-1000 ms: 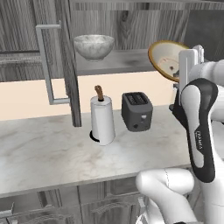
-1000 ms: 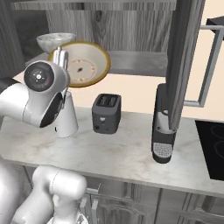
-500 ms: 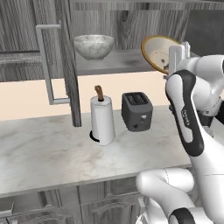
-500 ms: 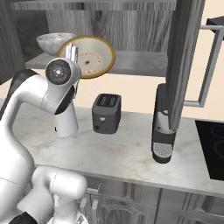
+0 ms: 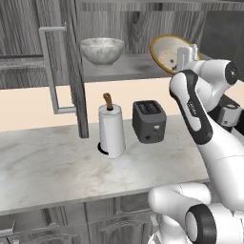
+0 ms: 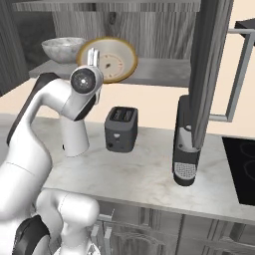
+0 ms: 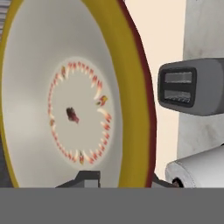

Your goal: Open the cabinet. Pick the bowls from the counter and place them in the cabinet. Then close the cabinet.

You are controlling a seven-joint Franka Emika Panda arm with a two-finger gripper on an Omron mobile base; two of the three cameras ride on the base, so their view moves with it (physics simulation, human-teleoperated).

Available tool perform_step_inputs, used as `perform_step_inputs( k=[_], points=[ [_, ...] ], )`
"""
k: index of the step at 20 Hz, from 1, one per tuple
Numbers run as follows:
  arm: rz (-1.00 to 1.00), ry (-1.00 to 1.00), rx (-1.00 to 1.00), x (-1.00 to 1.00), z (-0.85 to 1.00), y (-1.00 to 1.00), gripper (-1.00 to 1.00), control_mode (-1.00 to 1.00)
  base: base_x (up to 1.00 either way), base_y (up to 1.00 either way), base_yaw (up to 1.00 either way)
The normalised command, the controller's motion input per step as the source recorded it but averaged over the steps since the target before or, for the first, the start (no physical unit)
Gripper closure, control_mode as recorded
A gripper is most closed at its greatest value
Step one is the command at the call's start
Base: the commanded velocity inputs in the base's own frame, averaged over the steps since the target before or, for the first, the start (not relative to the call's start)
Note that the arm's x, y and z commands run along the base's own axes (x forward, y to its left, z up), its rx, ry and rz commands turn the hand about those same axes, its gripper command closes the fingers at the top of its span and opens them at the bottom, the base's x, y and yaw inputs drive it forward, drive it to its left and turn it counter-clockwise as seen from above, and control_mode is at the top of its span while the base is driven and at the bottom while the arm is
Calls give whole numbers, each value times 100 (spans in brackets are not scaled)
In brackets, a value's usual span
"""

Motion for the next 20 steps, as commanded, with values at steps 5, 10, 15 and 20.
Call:
perform_step_inputs(
  k=[5, 10, 15, 20],
  points=[
    [0, 0, 0, 49, 0, -10, 100, -100, 0, 0, 0],
    [0, 3, 0, 49, 0, -12, 100, -100, 0, 0, 0],
    [1, 10, 0, 51, 0, -17, 100, -100, 0, 0, 0],
    [5, 0, 0, 43, 0, -8, 100, -100, 0, 0, 0]
  ],
)
